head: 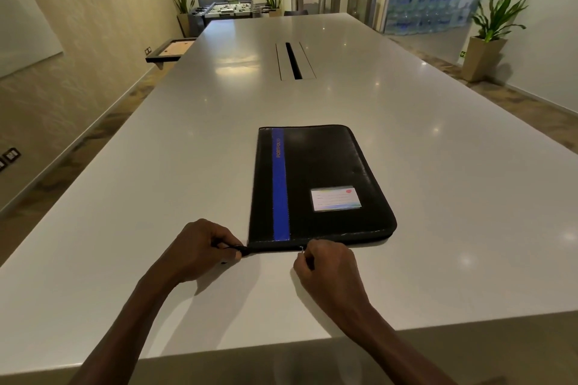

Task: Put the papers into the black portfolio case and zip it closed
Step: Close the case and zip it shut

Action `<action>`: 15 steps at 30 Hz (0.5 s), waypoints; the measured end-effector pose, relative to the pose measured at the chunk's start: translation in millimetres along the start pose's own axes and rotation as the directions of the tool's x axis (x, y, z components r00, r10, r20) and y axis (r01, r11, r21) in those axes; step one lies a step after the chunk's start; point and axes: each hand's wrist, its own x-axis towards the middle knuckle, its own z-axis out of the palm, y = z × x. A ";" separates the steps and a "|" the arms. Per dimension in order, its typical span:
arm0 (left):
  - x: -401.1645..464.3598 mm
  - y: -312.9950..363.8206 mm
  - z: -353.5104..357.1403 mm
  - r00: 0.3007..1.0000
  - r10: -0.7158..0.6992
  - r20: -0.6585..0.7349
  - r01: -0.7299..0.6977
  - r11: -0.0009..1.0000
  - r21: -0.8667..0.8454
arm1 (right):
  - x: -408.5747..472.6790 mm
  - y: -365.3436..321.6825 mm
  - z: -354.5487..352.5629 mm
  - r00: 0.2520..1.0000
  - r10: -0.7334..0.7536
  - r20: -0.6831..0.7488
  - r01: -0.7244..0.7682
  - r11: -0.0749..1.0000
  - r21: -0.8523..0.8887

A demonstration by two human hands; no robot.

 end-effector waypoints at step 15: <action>-3.9 0.4 1.0 0.999 -0.038 -0.016 0.038 0.999 -0.009 | -2.6 27.4 -27.7 0.982 0.122 -0.141 -0.138 0.984 -0.111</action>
